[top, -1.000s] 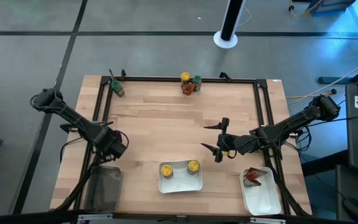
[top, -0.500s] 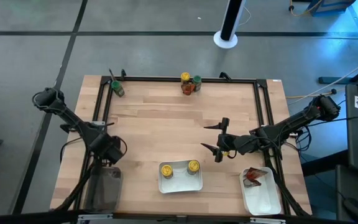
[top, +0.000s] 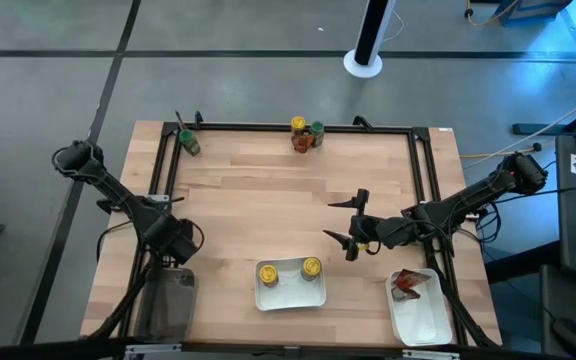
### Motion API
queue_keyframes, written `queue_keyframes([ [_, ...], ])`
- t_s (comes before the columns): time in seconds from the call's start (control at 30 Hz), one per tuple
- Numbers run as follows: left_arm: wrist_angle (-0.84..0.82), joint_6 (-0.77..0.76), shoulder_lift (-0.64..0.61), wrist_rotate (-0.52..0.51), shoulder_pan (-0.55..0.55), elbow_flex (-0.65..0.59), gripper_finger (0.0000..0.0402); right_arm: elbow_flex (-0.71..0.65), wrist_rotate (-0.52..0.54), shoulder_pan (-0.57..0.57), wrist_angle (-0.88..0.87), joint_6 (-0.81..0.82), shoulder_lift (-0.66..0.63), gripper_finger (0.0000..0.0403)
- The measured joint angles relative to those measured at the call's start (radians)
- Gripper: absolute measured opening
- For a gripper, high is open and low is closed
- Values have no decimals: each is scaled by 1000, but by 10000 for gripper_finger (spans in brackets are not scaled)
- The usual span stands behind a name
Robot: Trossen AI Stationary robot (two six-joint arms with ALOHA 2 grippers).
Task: Sort spices by type
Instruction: Put the bottom left green seasoning bottle into the black bin
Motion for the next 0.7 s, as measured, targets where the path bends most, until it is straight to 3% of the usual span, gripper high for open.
queue_keyframes([
  [0.4,-19,-175,1,6,1,10,192,0,0,0,0,0,0,331],
  [0.7,-102,-245,-1,7,2,141,192,0,0,0,0,0,0,331],
])
